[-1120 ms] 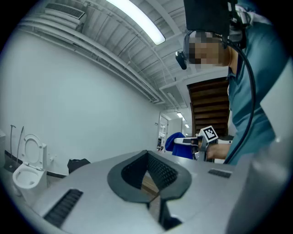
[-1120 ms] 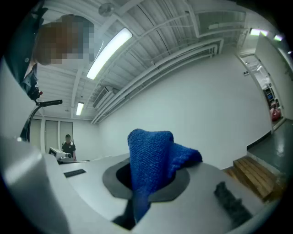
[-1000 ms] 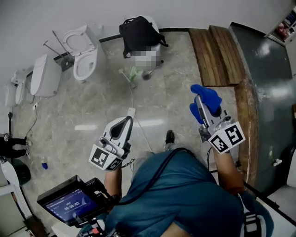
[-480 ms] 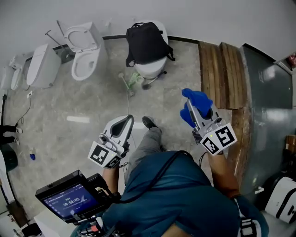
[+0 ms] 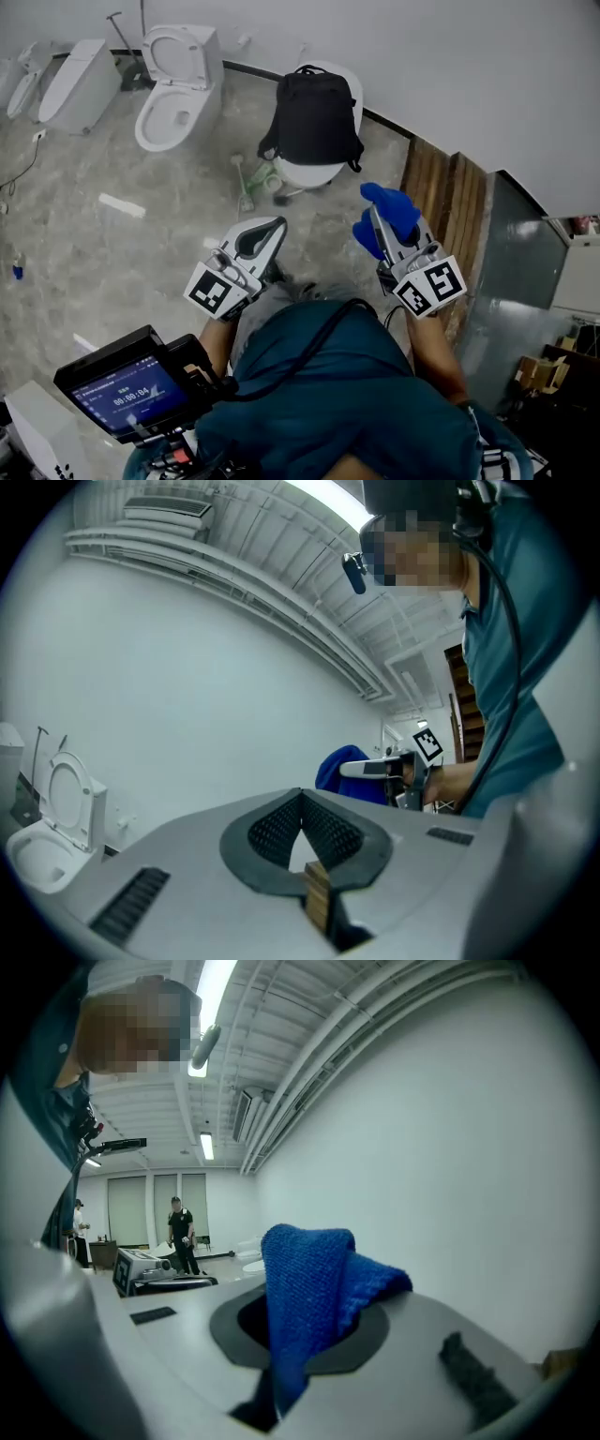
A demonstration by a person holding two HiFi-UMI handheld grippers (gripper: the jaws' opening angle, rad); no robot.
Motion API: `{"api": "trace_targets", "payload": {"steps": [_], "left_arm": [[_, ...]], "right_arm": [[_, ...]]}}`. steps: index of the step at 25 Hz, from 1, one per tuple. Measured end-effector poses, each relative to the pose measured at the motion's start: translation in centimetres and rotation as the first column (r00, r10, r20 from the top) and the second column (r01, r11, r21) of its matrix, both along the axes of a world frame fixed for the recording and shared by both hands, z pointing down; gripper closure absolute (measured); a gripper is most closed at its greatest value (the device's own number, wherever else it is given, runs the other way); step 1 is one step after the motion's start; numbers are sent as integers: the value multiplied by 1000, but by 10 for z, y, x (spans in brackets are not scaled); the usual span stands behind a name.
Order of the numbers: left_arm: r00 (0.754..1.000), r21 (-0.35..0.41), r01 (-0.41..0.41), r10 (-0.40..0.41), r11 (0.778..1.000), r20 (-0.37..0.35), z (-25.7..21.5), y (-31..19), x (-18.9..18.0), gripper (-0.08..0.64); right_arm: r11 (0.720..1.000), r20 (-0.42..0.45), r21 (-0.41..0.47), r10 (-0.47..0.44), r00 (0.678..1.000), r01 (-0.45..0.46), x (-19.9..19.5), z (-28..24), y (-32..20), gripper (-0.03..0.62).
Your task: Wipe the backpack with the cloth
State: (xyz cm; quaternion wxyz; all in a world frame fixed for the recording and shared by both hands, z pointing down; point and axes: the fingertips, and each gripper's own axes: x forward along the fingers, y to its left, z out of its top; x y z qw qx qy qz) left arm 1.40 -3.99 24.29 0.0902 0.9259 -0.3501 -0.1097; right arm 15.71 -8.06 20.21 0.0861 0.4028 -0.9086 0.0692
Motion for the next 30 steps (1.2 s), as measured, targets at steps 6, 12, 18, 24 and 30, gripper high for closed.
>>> {"api": "trace_targets", "payload": {"steps": [6, 12, 18, 24, 30], "left_arm": [[941, -94, -280, 293, 955, 168, 41, 69, 14, 555], [979, -49, -138, 144, 989, 147, 34, 32, 0, 555], [992, -36, -25, 29, 999, 126, 31, 24, -15, 555], [980, -69, 166, -157, 984, 125, 41, 17, -31, 555], [933, -63, 273, -248, 960, 262, 127, 13, -32, 555]], "right_arm": [[952, 152, -111, 299, 942, -285, 28, 67, 102, 566], [985, 139, -89, 162, 977, -151, 9, 68, 50, 566], [996, 61, -83, 17, 998, -12, -20, 63, 28, 566], [933, -222, -177, -348, 911, 313, -72, 95, -7, 566], [704, -348, -332, -710, 612, 628, -135, 219, -27, 566]]}}
